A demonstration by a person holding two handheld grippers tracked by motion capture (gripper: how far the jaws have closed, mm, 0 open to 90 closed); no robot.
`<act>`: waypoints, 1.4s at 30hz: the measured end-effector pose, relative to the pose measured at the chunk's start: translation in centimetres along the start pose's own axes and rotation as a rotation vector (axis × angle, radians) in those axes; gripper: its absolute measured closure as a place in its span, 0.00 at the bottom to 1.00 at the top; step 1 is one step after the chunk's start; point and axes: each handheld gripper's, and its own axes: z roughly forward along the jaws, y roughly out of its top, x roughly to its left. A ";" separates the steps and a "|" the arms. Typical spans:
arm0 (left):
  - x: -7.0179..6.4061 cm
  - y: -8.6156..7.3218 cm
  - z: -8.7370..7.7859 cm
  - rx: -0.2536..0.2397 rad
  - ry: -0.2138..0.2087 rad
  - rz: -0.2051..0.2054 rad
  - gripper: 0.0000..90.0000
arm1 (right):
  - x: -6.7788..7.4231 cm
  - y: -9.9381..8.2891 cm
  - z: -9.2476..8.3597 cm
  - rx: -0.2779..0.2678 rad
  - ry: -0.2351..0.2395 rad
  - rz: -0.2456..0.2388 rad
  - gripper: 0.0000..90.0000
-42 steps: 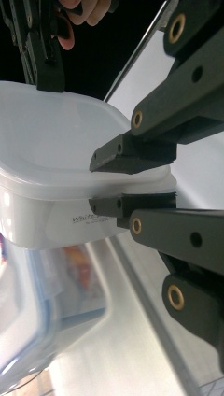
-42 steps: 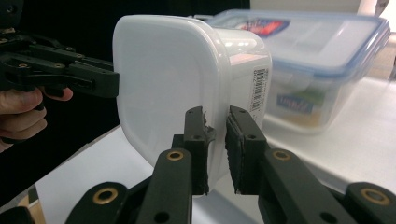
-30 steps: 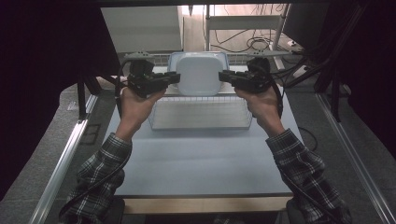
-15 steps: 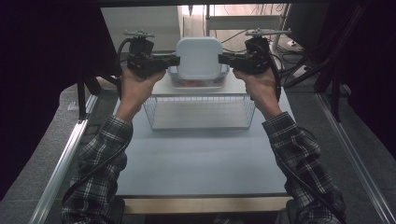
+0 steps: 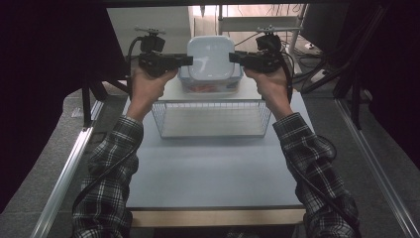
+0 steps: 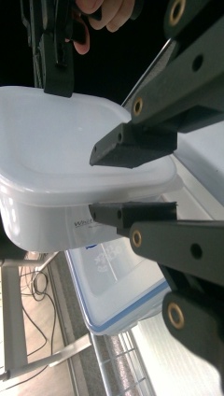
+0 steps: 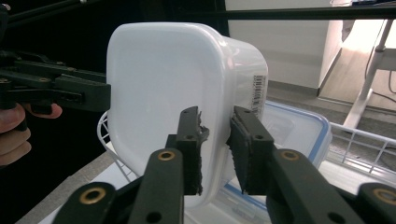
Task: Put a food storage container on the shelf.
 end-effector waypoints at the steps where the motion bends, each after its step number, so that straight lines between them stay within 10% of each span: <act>1: 0.0 0.1 0.1 -0.002 0.003 -0.002 0.76 | 0.1 0.1 0.1 0.001 -0.007 -0.004 0.78; 34: 1.3 2.3 3.1 0.000 0.140 -0.018 0.52 | -1.5 1.6 4.0 0.005 -0.150 0.002 0.63; 42: 0.5 2.5 2.5 0.005 0.086 0.053 0.40 | -1.4 1.9 3.4 0.004 -0.111 -0.021 0.50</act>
